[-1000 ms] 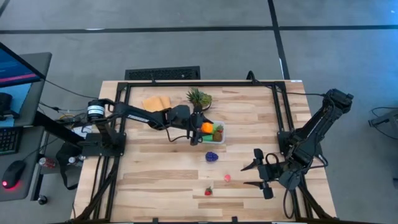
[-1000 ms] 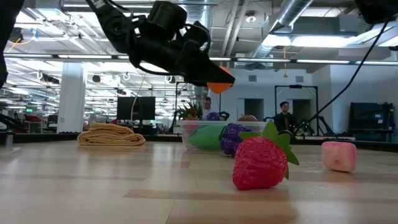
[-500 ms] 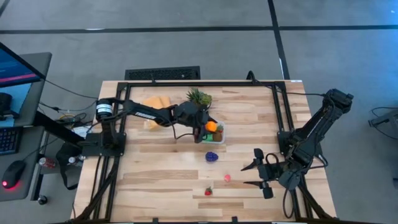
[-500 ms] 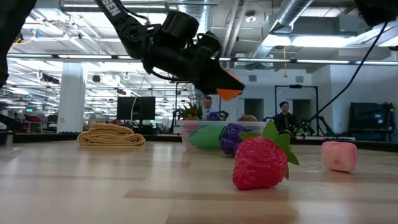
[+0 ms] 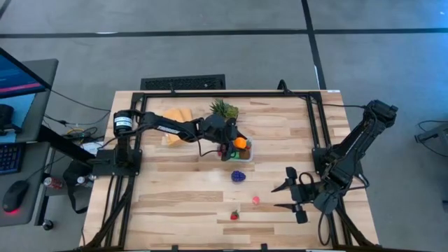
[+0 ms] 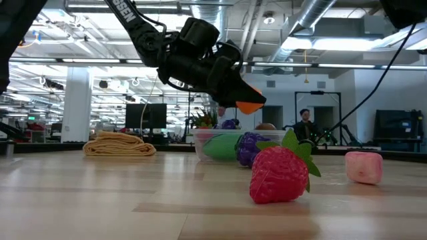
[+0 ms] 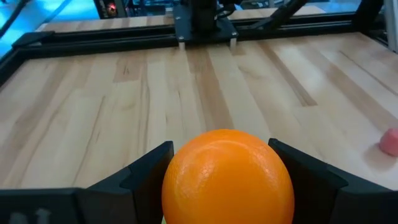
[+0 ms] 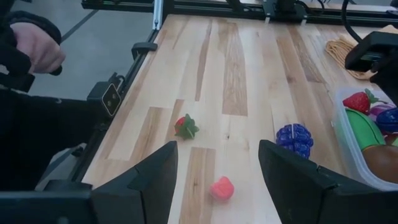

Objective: Pick and placing Produce into tupperware
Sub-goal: Put the orange into the transparent container

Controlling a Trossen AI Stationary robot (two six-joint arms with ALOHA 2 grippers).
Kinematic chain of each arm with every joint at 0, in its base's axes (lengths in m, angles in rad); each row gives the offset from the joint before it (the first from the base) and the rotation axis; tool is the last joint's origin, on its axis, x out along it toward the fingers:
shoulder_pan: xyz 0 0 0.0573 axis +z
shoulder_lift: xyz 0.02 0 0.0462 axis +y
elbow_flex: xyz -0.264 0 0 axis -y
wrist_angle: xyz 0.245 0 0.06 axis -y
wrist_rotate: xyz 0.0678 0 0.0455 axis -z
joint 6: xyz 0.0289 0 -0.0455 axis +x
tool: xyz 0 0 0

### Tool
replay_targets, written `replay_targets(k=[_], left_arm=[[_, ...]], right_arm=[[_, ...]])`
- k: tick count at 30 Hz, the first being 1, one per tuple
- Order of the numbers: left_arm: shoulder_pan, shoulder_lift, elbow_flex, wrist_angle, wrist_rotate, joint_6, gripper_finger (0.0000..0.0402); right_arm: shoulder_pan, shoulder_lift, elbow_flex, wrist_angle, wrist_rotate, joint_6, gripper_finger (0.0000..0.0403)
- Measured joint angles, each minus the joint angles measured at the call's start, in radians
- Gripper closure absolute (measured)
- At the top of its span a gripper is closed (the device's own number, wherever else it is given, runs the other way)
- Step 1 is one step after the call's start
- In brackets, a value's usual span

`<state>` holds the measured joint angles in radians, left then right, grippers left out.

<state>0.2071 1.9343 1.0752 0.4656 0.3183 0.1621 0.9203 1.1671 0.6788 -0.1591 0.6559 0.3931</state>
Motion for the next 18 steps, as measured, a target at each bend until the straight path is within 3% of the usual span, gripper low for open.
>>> replay_targets(k=[18], left_arm=[[0.001,0.0,0.0,-0.026,0.019,-0.004,0.0163]], right_arm=[[0.0,0.0,0.0,-0.002,0.003,0.0,0.0189]])
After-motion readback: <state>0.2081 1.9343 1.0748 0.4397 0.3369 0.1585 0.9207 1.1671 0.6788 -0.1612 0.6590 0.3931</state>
